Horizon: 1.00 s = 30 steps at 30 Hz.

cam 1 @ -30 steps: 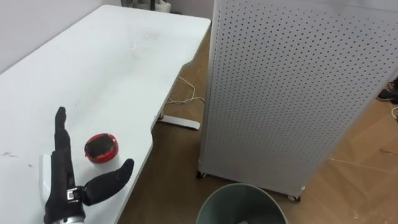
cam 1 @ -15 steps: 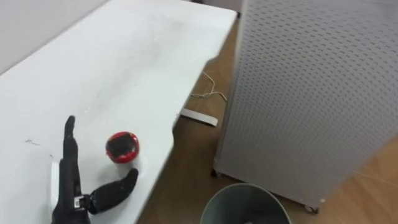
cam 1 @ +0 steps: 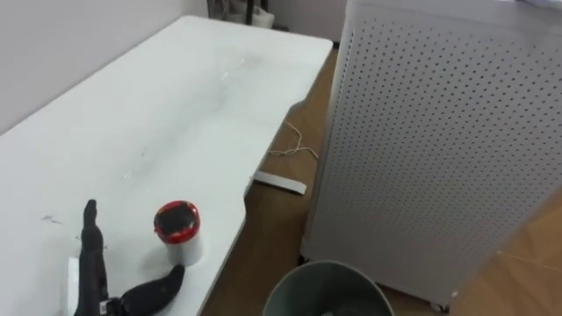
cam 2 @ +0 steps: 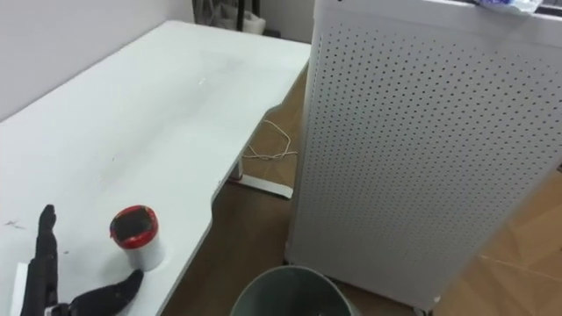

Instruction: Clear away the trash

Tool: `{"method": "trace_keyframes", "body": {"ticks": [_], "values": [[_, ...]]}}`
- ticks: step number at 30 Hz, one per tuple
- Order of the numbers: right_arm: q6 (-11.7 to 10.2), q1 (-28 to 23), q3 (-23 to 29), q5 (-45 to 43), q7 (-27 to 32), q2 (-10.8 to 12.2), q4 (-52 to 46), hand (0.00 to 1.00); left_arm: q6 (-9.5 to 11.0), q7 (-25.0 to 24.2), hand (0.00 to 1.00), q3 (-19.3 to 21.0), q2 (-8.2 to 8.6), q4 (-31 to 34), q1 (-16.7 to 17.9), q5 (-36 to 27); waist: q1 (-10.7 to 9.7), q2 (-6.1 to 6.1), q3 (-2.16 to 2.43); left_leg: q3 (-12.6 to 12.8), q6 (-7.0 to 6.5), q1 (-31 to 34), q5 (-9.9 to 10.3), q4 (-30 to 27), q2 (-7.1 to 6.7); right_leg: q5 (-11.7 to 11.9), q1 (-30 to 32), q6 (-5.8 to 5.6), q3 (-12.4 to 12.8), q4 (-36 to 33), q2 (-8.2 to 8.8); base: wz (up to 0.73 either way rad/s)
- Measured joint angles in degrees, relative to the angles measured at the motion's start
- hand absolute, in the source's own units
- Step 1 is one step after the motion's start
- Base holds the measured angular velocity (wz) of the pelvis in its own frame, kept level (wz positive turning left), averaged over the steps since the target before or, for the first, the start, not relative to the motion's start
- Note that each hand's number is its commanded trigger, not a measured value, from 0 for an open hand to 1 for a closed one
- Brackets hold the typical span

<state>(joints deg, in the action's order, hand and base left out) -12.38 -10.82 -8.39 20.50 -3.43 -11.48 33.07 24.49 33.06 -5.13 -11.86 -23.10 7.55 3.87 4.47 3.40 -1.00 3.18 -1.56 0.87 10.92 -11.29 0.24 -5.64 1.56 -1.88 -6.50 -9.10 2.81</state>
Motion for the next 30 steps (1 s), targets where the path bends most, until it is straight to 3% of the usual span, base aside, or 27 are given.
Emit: {"method": "trace_keyframes", "body": {"ticks": [3, 10, 23, 30], "values": [[0.0, 0.0, 0.0, 0.0, 0.0, 0.0, 0.0, 1.00, 0.1, 0.0, 0.00, 0.1, -0.01, -0.2, -0.2, 0.0, 0.1, 0.36, -0.23, 0.0, 0.01, -0.1, 0.0, 0.1, 0.02, 0.0, 0.0, 0.00, -0.2, 0.0, -0.02, 0.00], [0.0, 0.0, 0.0, 0.0, -0.6, 0.1, 0.0, 1.00, 0.7, -0.5, 0.00, 0.6, -0.02, -1.1, -0.8, 0.0, 0.0, 0.41, -0.20, 0.0, 0.00, -0.3, 0.0, 0.5, 0.05, 0.0, 0.0, 0.00, -1.5, 0.0, 0.03, 0.00], [0.0, 0.0, 0.1, -0.1, -2.6, 0.4, 0.0, 1.00, 0.7, -5.0, 0.00, 2.6, -0.01, -1.8, -1.4, 0.0, -1.2, 0.35, -0.17, 0.8, 0.00, -0.6, 0.0, 0.4, 0.07, 0.0, -0.1, 0.04, -1.5, 0.0, 0.10, -0.01], [0.0, 0.0, 0.6, -0.1, -2.5, 0.4, 0.0, 1.00, 0.4, -8.1, 0.00, 2.0, 0.01, -1.8, -1.4, 0.0, -1.8, -0.96, 0.06, 0.8, -0.01, -0.5, 0.0, 0.4, 0.04, 0.0, -0.1, 0.07, -1.5, 0.0, 0.12, 0.00]]}}
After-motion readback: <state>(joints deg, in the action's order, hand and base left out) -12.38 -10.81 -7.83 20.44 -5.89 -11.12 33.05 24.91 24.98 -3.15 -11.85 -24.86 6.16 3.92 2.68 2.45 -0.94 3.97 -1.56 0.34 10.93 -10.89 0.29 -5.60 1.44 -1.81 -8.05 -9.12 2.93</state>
